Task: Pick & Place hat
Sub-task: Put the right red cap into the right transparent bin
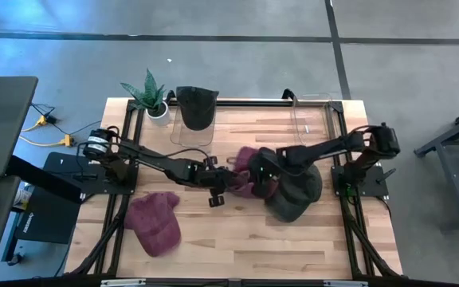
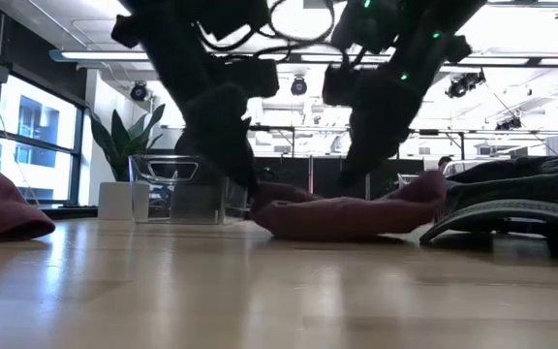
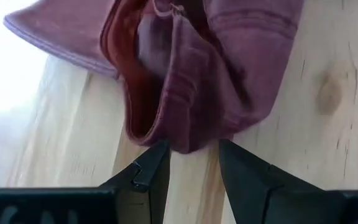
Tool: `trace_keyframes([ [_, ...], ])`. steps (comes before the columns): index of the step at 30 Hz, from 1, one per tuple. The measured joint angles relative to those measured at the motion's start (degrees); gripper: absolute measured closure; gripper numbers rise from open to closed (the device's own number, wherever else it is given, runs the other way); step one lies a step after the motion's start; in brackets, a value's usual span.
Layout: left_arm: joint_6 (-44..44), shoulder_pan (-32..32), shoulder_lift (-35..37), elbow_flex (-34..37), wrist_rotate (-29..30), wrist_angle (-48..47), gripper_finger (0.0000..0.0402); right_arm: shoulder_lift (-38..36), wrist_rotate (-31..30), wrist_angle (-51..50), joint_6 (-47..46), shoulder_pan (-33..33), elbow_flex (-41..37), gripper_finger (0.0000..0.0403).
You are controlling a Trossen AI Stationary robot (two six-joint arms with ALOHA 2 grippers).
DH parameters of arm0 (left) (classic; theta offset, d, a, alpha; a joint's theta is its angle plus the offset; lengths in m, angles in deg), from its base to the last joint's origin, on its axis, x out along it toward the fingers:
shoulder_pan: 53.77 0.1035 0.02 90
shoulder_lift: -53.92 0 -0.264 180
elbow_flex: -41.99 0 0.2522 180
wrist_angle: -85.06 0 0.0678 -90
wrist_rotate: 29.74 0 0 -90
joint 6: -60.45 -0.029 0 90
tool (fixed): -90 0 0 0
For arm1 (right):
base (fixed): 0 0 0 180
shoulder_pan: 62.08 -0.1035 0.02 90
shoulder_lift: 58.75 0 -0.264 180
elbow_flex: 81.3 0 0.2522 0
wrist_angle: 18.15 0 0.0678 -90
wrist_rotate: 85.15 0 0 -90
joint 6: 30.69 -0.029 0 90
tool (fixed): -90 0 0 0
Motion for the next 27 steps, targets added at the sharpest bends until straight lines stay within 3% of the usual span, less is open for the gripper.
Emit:
trace_keyframes([
  [5,1.3,-0.01,-0.85,0.85,1.81,-0.55,0.0271,1.69,8.37,1.69,4.14,5.3,0.02,0.0244],
  [9,3.13,-0.01,-0.82,1.23,6.26,-2.24,0.0271,5.24,12.59,4.13,9.11,6.73,0.0,0.0228],
  [15,5.19,-0.04,0.69,1.11,8.61,-7.4,0.0271,7.81,17.56,7.88,11.03,6.82,0.0,0.0284],
  [21,4.41,-1.52,3.63,1.17,3.44,-7.05,0.0271,7.64,15.91,8.07,12.98,6.78,0.04,0.0386],
  [27,0.83,-2.27,3.93,1.25,-3.74,0.45,0.0271,4.32,6.94,10.5,13.58,6.45,0.15,0.0371],
])
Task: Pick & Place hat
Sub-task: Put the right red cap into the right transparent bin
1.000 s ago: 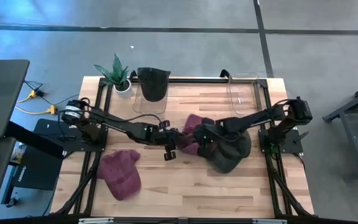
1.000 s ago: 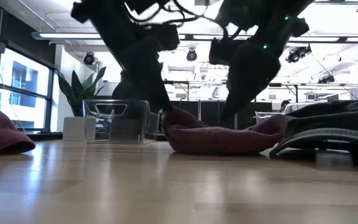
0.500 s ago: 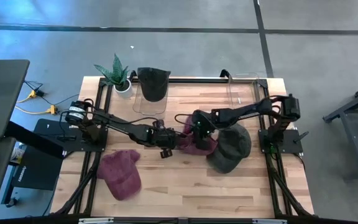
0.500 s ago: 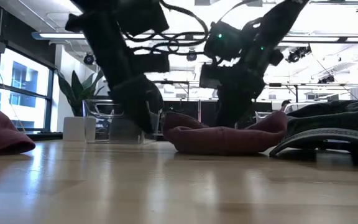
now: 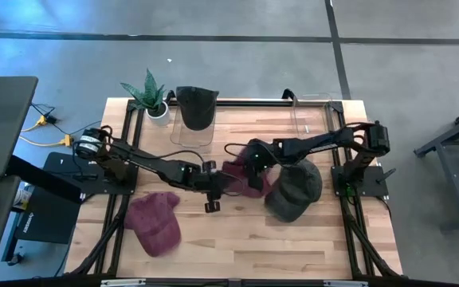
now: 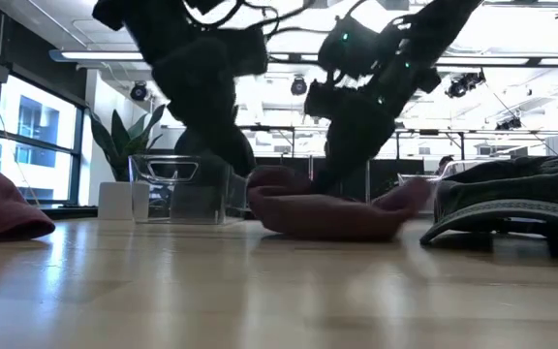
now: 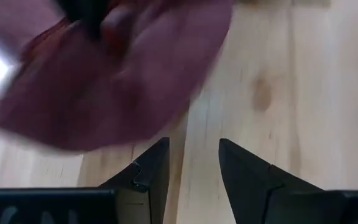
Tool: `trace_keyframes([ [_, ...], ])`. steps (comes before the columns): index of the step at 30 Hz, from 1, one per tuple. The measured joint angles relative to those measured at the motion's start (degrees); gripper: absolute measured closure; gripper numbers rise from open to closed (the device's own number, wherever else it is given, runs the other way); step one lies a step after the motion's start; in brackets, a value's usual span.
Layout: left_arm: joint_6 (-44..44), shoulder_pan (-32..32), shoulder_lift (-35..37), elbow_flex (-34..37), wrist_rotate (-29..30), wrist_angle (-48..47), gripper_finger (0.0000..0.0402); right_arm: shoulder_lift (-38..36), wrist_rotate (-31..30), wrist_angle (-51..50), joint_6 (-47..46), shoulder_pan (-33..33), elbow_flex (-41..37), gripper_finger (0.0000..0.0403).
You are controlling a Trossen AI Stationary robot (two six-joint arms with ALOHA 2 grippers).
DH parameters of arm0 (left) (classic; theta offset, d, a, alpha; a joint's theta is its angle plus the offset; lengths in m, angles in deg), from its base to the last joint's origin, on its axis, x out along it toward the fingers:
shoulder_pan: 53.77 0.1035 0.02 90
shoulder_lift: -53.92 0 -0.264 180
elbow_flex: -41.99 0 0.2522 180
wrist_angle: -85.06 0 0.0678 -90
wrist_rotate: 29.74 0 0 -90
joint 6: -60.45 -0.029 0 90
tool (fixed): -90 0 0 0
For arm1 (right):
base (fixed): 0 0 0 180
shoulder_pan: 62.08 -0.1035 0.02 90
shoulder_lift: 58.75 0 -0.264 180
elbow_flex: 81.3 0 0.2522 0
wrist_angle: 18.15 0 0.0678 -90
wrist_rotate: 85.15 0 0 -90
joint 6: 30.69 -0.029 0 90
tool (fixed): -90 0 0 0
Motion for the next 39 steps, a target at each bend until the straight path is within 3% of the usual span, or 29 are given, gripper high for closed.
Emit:
trace_keyframes([
  [3,-1.45,0.71,-2.31,-0.02,2.22,4.66,0.0271,-0.73,-4.54,2.36,-0.27,-0.14,0.08,0.0377],
  [7,-1.94,2.87,-6.73,0.19,6.9,9.18,0.0271,-0.74,-6.46,2.77,-1.1,-0.27,0.11,0.0395],
  [11,-1.69,5.86,-11.67,0.13,10.87,11.71,0.0271,-0.74,-7.28,2.79,-1.02,-0.95,0.09,0.0383],
  [18,-1.89,8.86,-14.5,-0.3,0.64,13.03,0.0271,-3.05,-8.75,1.11,-0.75,-1.69,0.02,0.0392],
  [22,-3.72,7.86,-11.95,-0.17,-0.38,7.29,0.0271,-5.62,-8.93,0.12,-2.21,-1.79,-0.13,0.0397],
  [27,-5.91,7.08,-6.49,0.23,-1.75,0.7,0.0271,-7.19,-13.67,0.94,-4.65,-1.69,0.19,0.0389],
  [34,-7.88,8.81,-4.67,0.22,1.25,6.21,0.0271,-5.91,-14.29,0.53,-7.72,-1.49,0.01,0.0395],
  [39,-7.82,11.54,-11.06,0.39,1.08,10.03,0.0271,-5.65,-13.97,-0.88,-11.49,-0.99,-0.02,0.0388],
])
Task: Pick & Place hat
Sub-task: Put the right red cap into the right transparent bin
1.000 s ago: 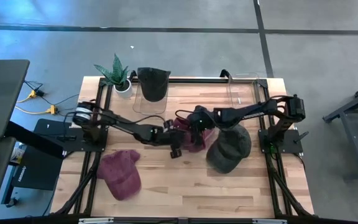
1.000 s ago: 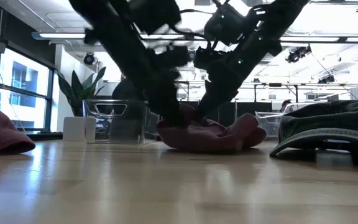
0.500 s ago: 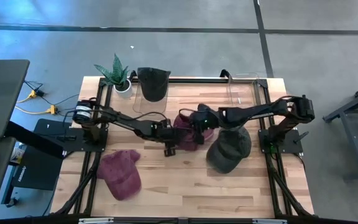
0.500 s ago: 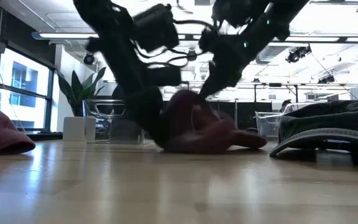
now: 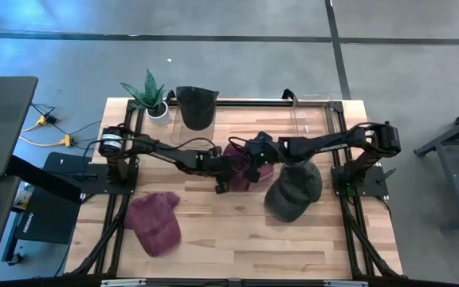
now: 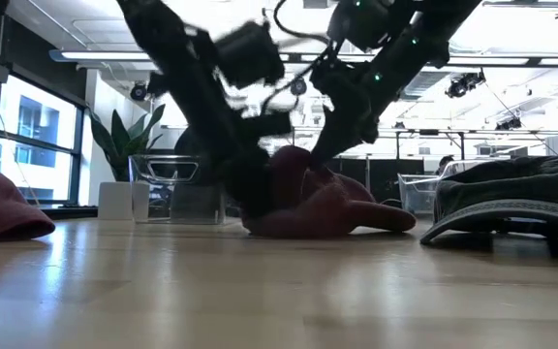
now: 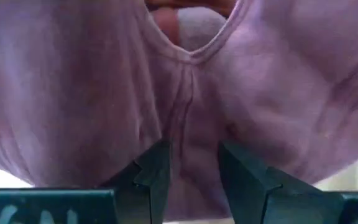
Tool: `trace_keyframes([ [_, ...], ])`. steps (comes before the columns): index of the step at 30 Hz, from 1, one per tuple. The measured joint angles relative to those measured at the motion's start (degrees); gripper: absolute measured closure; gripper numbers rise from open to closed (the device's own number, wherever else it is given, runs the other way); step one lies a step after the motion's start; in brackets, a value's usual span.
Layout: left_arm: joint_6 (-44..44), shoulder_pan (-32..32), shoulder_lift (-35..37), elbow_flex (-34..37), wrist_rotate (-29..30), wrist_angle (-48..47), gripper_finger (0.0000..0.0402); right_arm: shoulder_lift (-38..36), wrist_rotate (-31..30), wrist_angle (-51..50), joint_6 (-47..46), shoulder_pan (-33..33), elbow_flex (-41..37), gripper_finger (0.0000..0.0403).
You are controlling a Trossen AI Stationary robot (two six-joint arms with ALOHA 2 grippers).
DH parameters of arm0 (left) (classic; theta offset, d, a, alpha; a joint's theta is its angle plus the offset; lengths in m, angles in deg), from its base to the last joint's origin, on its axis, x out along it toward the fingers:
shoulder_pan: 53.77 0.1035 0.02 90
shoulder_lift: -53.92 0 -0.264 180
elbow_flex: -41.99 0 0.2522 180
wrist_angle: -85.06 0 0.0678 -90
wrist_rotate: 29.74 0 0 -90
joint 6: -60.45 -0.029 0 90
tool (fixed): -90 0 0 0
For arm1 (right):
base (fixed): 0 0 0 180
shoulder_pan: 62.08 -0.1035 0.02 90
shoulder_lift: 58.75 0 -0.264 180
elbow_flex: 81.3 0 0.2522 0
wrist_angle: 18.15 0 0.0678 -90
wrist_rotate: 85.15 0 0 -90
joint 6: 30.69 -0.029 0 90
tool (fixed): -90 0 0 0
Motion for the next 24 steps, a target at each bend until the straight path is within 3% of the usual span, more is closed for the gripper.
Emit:
trace_keyframes([
  [5,1.39,0.98,-2.77,-0.57,-4.03,1.92,0.0271,1.97,0.23,-2.39,-3.15,3.82,-0.07,0.0393],
  [11,2.35,0.05,-1.75,-0.52,-4.15,-0.37,0.0271,7.61,2.39,-0.87,-1.74,5.88,-0.39,0.0385],
  [17,3.09,-1.13,2.17,-0.15,-4.16,-5.48,0.0271,8.65,3.56,-1.25,-0.12,5.88,-0.39,0.0315],
  [24,4.38,-2.63,5.59,-0.17,-3.75,-7.72,0.0271,0.27,5.93,-7.17,0.63,5.79,-0.35,0.0228],
])
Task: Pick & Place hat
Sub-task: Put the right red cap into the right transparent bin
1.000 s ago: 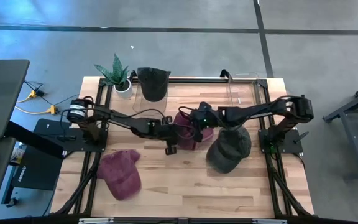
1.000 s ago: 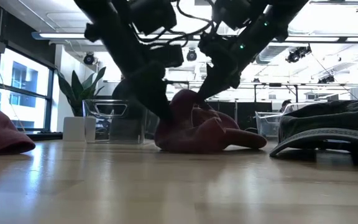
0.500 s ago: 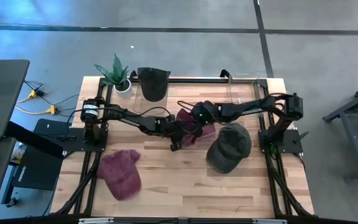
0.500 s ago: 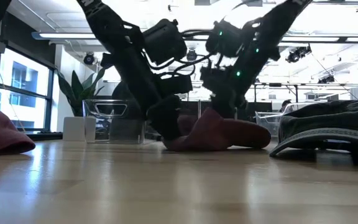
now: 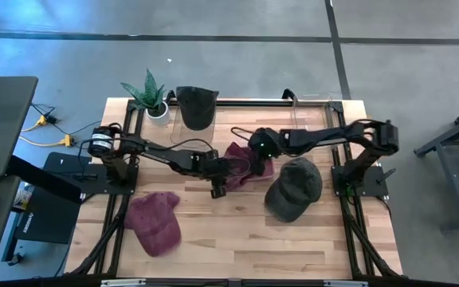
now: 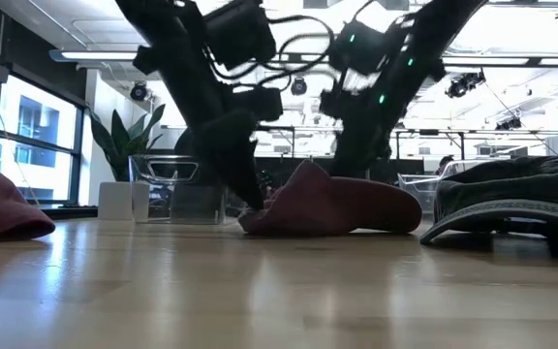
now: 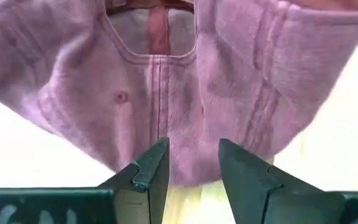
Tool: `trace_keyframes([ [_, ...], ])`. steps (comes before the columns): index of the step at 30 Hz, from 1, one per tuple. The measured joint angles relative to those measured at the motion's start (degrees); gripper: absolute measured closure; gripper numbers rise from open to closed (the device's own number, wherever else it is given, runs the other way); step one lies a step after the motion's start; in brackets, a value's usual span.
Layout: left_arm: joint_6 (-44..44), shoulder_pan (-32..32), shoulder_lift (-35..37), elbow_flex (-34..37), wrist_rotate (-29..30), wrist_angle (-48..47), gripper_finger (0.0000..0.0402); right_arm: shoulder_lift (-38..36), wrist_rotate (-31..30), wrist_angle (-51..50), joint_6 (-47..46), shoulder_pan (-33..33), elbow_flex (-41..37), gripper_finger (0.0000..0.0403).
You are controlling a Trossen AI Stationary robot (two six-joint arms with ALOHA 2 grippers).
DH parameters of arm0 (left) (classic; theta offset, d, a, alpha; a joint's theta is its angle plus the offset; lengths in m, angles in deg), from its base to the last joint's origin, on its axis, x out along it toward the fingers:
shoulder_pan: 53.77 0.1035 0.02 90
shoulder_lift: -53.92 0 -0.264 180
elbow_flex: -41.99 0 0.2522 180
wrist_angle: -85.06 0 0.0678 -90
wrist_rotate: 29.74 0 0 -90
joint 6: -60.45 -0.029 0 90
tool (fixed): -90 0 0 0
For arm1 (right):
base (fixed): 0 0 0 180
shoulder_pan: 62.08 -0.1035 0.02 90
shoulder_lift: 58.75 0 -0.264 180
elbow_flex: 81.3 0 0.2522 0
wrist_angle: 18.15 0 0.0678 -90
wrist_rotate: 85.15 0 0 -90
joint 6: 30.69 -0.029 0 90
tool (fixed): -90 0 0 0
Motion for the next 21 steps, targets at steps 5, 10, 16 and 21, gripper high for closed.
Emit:
trace_keyframes([
  [5,-1.62,0.25,0.92,-0.11,2.29,0.1,0.0271,-4.03,14.63,1.72,11.96,-3.39,0.02,0.0211],
  [10,-2.97,2.89,0.9,-0.09,3.82,-0.06,0.0271,-1.04,14.0,10.64,24.19,-8.88,0.02,0.021],
  [16,-1.61,5.81,-0.26,-0.09,2.87,-0.21,0.0271,6.06,15.73,15.57,31.85,-9.13,0.02,0.021],
  [21,-1.28,6.47,-0.37,-0.13,2.34,0.46,0.0271,8.38,21.46,13.09,35.43,-8.8,0.02,0.0217],
])
